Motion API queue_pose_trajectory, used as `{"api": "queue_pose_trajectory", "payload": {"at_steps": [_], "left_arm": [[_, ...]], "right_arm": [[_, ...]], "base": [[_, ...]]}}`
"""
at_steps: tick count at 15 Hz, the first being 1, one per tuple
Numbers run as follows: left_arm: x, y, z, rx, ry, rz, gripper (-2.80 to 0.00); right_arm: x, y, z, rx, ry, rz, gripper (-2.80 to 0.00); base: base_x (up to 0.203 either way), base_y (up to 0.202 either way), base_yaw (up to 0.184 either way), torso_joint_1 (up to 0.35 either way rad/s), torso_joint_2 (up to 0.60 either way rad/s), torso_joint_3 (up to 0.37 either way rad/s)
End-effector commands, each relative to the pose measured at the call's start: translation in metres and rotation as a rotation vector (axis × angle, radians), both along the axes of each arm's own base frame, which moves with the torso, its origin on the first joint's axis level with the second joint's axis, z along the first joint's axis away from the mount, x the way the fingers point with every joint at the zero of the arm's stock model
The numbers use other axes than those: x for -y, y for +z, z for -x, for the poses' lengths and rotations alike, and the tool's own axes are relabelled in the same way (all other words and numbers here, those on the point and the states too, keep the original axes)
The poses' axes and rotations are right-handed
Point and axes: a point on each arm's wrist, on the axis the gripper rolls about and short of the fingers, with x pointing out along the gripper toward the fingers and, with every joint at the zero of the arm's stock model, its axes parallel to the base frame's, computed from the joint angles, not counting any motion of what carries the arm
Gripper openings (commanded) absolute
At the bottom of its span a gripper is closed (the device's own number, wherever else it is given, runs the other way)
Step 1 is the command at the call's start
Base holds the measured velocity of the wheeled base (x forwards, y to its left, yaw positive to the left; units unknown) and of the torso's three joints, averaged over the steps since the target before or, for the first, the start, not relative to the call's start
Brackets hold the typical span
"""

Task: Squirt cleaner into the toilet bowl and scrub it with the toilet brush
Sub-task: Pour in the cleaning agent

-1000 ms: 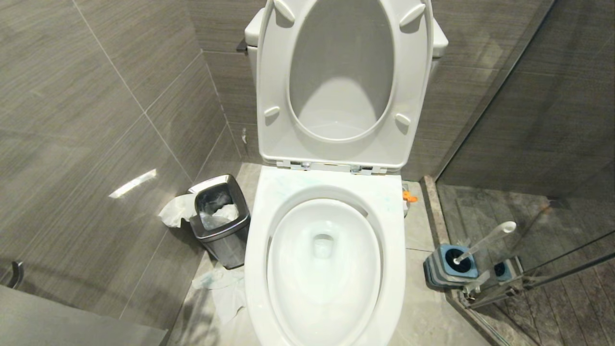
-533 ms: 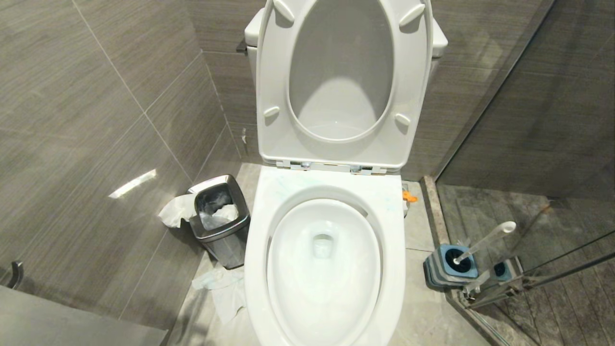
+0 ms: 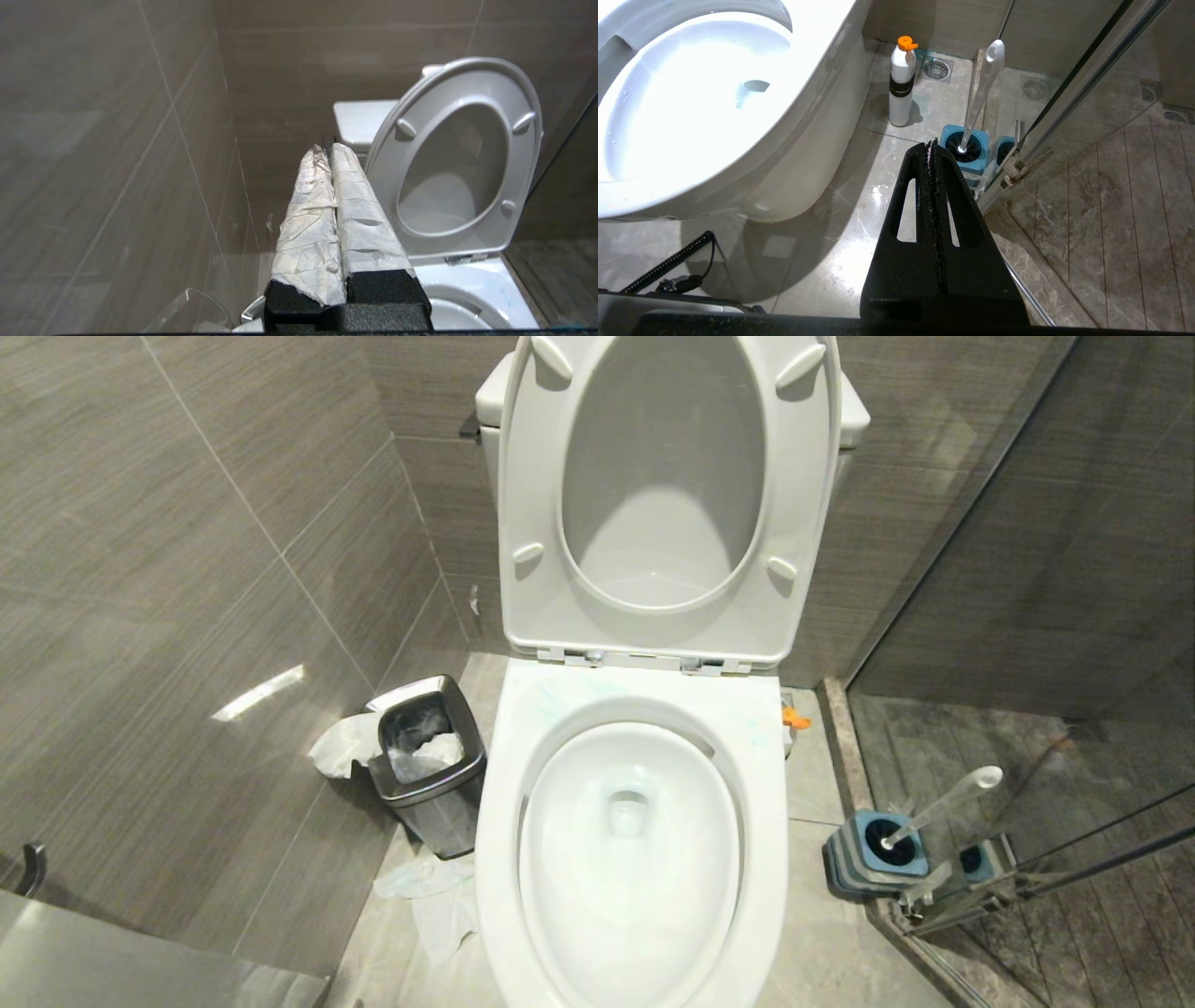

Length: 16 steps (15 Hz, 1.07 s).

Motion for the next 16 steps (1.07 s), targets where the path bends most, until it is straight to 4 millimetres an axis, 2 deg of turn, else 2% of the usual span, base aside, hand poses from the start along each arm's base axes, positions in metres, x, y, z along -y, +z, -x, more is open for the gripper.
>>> {"api": "queue_pose_trajectory", "payload": {"at_steps": [1,7,11,16], "left_arm": [[0.000,-0.003,0.042,0.080,0.009,0.022,-2.80],[0.001,-0.027,0.083,0.107,0.007,0.022,-2.80],[0.002,-0.074,0.119,0.030,-0.007,0.011,-2.80],[0.004,-0.120,0.143,0.009,0.000,0.010,-2.80]], "right_arm": [[0.000,0.000,0.000,-0.001,0.001,0.001,-2.80],[0.000,0.000,0.000,-0.001,0.001,0.001,-2.80],[0.000,0.000,0.000,-0.001,0.002,0.001,-2.80],[0.000,0.000,0.000,-0.001,0.001,0.001,-2.80]], "base": [[0.000,0.000,0.000,0.000,0.00,0.000],[0.000,0.000,0.000,0.000,0.00,0.000],[0.000,0.000,0.000,0.000,0.00,0.000],[0.000,0.000,0.000,0.000,0.00,0.000]]}}
